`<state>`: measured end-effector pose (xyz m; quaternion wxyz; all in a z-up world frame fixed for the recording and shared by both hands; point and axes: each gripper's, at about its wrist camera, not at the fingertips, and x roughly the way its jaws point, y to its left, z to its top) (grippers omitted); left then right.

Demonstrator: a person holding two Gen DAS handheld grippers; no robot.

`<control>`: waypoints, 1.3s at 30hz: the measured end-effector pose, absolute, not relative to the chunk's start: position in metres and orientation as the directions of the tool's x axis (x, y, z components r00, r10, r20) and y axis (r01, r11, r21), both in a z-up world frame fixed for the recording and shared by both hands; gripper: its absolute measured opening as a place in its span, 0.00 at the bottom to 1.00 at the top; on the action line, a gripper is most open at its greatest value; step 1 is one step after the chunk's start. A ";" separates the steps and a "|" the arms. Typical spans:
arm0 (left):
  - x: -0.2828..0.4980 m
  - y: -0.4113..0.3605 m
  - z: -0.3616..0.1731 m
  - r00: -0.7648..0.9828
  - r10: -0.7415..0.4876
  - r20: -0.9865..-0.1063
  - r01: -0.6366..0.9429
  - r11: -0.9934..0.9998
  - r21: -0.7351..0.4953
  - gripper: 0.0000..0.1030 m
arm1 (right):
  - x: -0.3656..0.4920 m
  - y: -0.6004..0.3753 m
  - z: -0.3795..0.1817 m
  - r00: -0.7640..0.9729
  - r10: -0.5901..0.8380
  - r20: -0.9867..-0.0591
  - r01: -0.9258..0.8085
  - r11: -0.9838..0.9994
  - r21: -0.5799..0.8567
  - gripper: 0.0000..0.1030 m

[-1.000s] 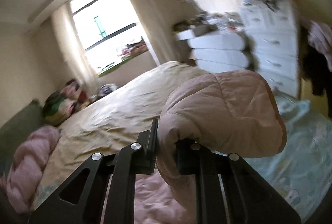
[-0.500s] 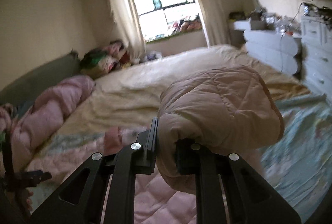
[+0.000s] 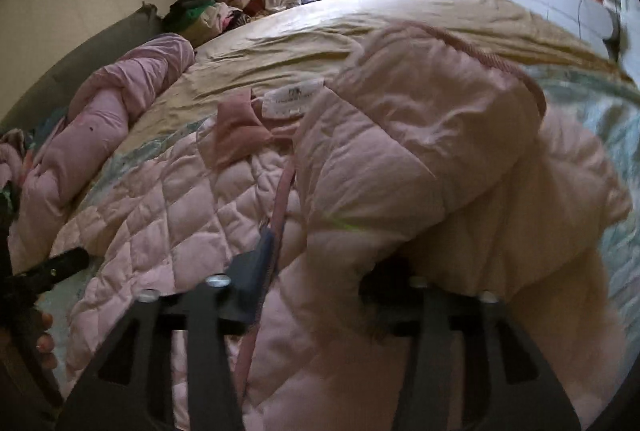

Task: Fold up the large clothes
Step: 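Fold the held sleeve across the jacket front with the right tool, then grasp the jacket front edge with the left tool and fold it inward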

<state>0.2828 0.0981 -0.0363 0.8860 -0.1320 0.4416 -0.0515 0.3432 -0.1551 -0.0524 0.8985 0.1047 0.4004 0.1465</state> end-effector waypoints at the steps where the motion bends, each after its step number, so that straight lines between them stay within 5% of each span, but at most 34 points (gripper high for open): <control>1: 0.283 0.100 -0.038 0.601 -0.214 -0.770 -0.026 0.958 -0.286 0.91 | 0.341 -0.155 -0.051 0.642 0.345 -0.685 -0.167 0.934 0.315 0.67; 5: 0.284 0.110 -0.041 0.594 -0.276 -0.756 -0.043 0.927 -0.372 0.91 | 0.332 -0.174 -0.039 0.705 0.329 -0.628 -0.064 0.912 0.405 0.69; 6: 0.284 0.112 -0.040 0.596 -0.292 -0.748 -0.044 0.918 -0.393 0.91 | 0.332 -0.179 -0.037 0.715 0.330 -0.616 -0.040 0.899 0.435 0.62; 7: 0.283 0.114 -0.038 0.599 -0.301 -0.742 -0.042 0.914 -0.404 0.91 | 0.333 -0.181 -0.035 0.716 0.346 -0.606 -0.028 0.882 0.471 0.33; 8: 0.283 0.115 -0.036 0.602 -0.304 -0.739 -0.040 0.912 -0.408 0.91 | 0.334 -0.181 -0.032 0.713 0.352 -0.606 -0.033 0.881 0.472 0.25; 14: 0.284 0.134 -0.026 0.628 -0.348 -0.696 -0.047 0.876 -0.480 0.91 | 0.315 -0.127 -0.002 0.762 0.365 -0.534 -0.217 0.922 0.321 0.16; 18: 0.288 0.149 -0.026 0.635 -0.412 -0.654 -0.054 0.820 -0.570 0.91 | 0.307 -0.075 -0.002 0.756 0.382 -0.531 -0.341 0.923 0.177 0.16; 28: 0.297 0.164 -0.040 0.650 -0.510 -0.563 -0.064 0.702 -0.710 0.91 | 0.286 0.000 -0.060 0.655 0.310 -0.689 -0.519 0.847 -0.113 0.20; 35: 0.311 0.136 -0.063 0.575 -0.578 -0.579 -0.045 0.685 -0.727 0.91 | 0.278 -0.007 -0.065 0.588 0.366 -0.721 -0.560 0.828 -0.037 0.43; 39: 0.317 0.121 -0.077 0.542 -0.633 -0.552 -0.027 0.644 -0.765 0.91 | 0.264 -0.030 -0.045 0.608 0.388 -0.693 -0.535 0.845 0.004 0.47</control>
